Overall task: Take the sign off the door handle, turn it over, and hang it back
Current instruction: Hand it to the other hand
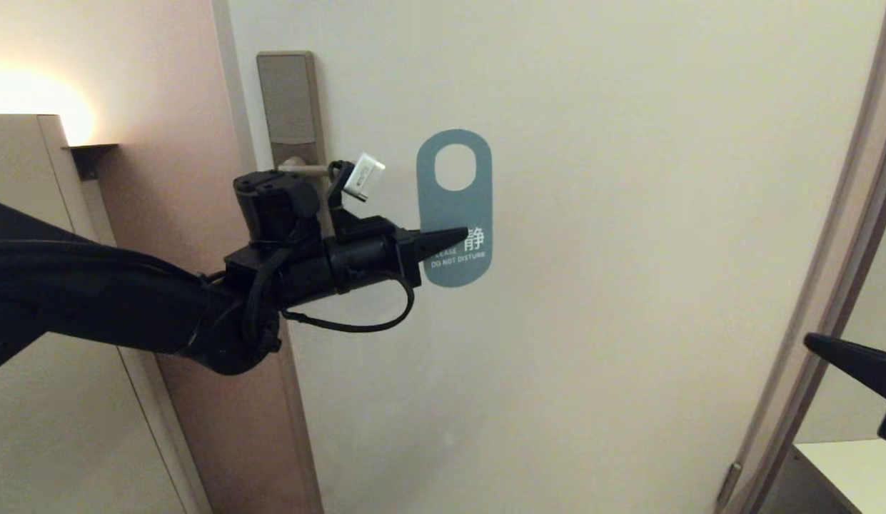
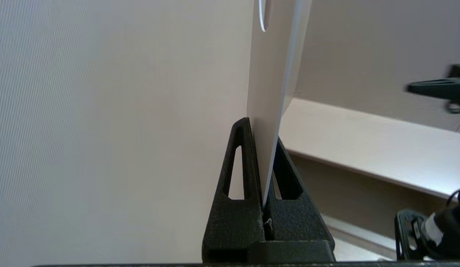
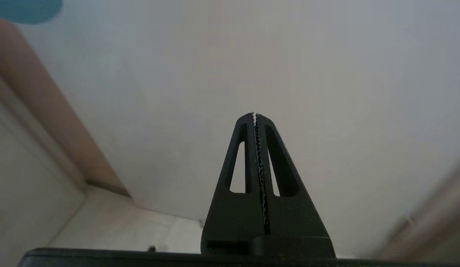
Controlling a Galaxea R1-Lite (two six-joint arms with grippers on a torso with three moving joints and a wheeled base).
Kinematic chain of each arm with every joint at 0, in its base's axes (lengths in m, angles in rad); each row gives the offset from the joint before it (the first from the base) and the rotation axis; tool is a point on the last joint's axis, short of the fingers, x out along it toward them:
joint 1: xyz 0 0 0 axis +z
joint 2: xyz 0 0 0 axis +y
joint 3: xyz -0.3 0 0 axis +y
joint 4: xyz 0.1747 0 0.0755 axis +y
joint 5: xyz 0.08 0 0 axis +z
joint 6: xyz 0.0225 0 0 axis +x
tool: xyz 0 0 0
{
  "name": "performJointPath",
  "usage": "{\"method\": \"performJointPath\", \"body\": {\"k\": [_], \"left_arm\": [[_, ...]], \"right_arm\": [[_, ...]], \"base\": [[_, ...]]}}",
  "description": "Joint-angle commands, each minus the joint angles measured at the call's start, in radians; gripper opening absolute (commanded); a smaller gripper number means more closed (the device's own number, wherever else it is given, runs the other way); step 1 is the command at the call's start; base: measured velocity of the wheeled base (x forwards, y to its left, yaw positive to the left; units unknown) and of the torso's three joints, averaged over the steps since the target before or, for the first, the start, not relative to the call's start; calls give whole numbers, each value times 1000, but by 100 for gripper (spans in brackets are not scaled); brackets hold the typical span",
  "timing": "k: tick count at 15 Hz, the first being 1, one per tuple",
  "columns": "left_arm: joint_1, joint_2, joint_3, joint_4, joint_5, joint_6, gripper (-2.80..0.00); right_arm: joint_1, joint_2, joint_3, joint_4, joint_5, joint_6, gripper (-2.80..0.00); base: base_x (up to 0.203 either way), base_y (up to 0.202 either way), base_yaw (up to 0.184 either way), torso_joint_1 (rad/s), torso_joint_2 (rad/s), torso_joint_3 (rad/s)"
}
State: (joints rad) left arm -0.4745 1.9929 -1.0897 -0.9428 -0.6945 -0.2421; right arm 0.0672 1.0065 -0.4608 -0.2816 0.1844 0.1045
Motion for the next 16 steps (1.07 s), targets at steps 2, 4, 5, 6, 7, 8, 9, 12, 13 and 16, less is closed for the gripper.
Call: {"method": "performJointPath", "body": {"k": [2,4,5,6,7,8,9,12,13,16], "left_arm": [[-17,41,-63,-4,-4,-7,-280],[-39,52,-85,1,-5,-19,-280],[-49,52,-88,1,-8,-43,-280],[-55,52,-94,0,-16,-66,-280],[-58,53,-101,0,-32,-80,-280],[-59,55,-105,1,-54,-87,-280],[-59,58,-111,1,-77,-92,-280],[-59,71,-142,-1,-141,-123,-280],[-59,75,-153,-1,-148,-132,-280],[-73,89,-173,-2,-155,-143,-280]], "right_arm": [[0,211,-67,-93,42,1,-280],[0,269,-95,-144,131,3,-280],[0,281,-97,-159,168,3,-280],[0,288,-99,-166,204,3,-280],[0,301,-105,-169,234,2,-280],[0,314,-115,-169,250,1,-280],[0,332,-135,-169,269,1,-280],[0,394,-216,-169,349,0,-280],[0,411,-242,-169,373,-1,-280],[2,435,-286,-169,486,-4,-280]], "base": [[0,0,0,0,0,0],[0,0,0,0,0,0],[0,0,0,0,0,0],[0,0,0,0,0,0],[0,0,0,0,0,0],[0,0,0,0,0,0],[0,0,0,0,0,0],[0,0,0,0,0,0],[0,0,0,0,0,0],[0,0,0,0,0,0]]}}
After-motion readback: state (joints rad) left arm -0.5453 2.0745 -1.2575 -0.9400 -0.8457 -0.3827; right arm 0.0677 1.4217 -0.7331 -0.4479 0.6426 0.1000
